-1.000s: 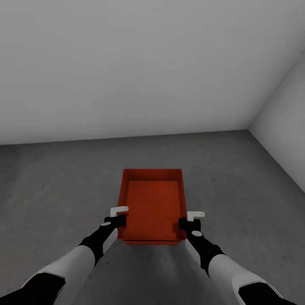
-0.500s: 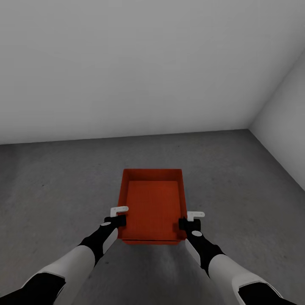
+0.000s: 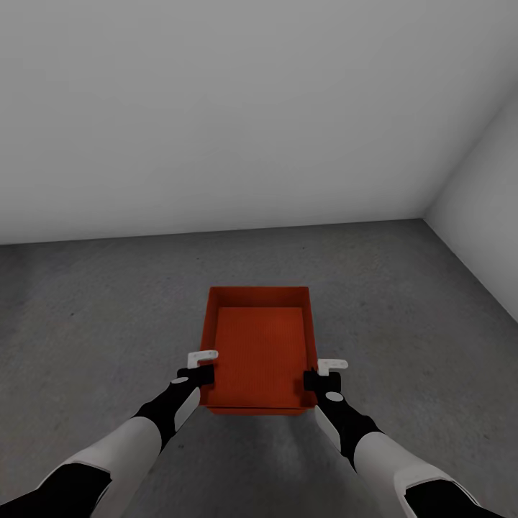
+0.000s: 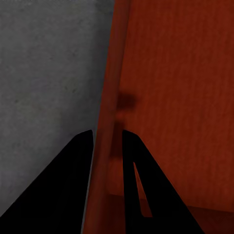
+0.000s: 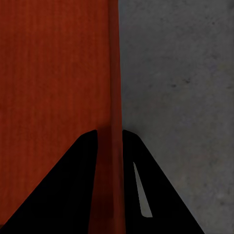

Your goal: Move the two storage containers from the living room to the garage. In the garage, place one container on the floor and stack the other container on top of it (either order is fine).

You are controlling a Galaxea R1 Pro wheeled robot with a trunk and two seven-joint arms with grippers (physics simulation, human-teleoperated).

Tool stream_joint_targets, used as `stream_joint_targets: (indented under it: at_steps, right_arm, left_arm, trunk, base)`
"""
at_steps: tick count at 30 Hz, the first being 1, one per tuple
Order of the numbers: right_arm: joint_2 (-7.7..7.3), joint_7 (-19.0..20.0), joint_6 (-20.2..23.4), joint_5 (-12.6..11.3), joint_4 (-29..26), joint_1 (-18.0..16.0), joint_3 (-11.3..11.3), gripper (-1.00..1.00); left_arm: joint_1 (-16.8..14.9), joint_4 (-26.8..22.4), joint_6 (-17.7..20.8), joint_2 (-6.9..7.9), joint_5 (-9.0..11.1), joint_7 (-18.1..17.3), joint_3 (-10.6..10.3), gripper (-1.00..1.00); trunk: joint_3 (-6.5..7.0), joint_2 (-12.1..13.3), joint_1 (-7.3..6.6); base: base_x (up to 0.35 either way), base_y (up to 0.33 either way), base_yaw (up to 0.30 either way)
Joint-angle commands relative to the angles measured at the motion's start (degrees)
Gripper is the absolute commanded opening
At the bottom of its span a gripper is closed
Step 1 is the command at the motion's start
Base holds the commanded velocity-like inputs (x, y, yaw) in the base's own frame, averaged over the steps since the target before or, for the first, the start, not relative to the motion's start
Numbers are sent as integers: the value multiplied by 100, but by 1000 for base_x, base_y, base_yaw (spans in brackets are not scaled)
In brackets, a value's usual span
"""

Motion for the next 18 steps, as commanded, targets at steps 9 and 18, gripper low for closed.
stream_joint_targets:
  at_steps: [9, 18]
  right_arm:
    - [-4, -303, -40, 30, -17, -10, -132, -100]
    - [-5, -303, -42, 31, -17, -10, -136, -100]
  left_arm:
    - [3, 409, 36, 239, 21, 87, -21, -100]
    - [3, 402, 36, 239, 21, 88, -21, -100]
  trunk:
    - [-110, -242, 131]
    - [-110, -242, 131]
  base:
    - [0, 0, 0]
    - [0, 0, 0]
